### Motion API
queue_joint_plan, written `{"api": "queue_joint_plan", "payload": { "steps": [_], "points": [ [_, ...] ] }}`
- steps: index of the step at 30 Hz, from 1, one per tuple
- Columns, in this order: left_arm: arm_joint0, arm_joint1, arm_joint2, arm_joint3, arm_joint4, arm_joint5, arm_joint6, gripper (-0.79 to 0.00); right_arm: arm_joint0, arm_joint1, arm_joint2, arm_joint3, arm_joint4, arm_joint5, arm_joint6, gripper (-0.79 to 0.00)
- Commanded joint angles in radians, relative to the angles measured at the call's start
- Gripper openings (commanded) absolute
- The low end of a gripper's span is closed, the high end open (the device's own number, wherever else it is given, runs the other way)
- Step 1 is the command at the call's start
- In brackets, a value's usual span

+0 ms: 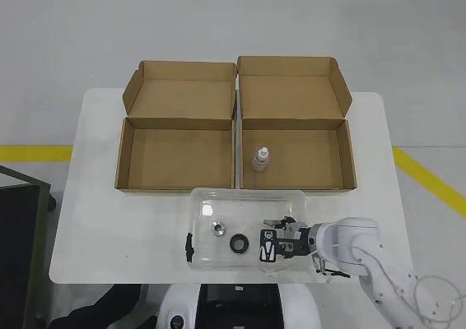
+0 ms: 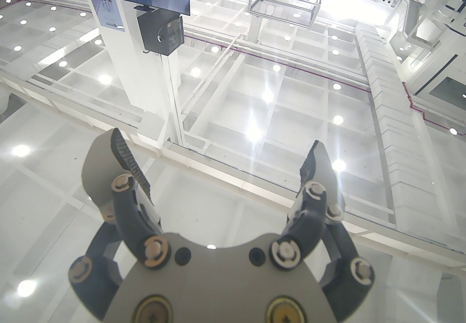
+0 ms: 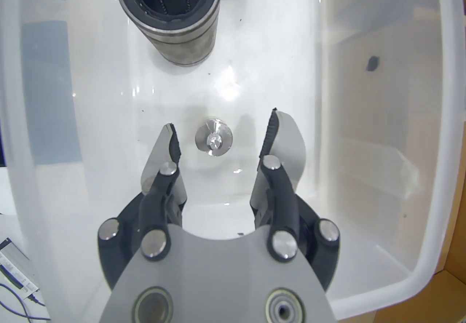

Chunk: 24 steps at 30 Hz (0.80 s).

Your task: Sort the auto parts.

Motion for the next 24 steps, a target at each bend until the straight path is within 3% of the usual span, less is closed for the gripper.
{"api": "queue_joint_plan", "payload": {
  "steps": [1,5,9,24],
  "points": [
    [0.0,0.0,0.0,0.0,0.0,0.0,0.0,0.0,0.005,0.0,-0.007,0.004,-0.001,0.001,0.005,-0.419],
    [0.0,0.0,0.0,0.0,0.0,0.0,0.0,0.0,0.013,0.001,-0.015,0.007,0.004,0.003,0.008,-0.548],
    [0.0,0.0,0.0,0.0,0.0,0.0,0.0,0.0,0.02,0.002,-0.017,0.006,0.01,0.006,0.009,-0.785],
    [0.0,0.0,0.0,0.0,0.0,0.0,0.0,0.0,0.024,0.019,0.048,-0.13,0.093,0.001,-0.014,-0.785]
  ]
}}
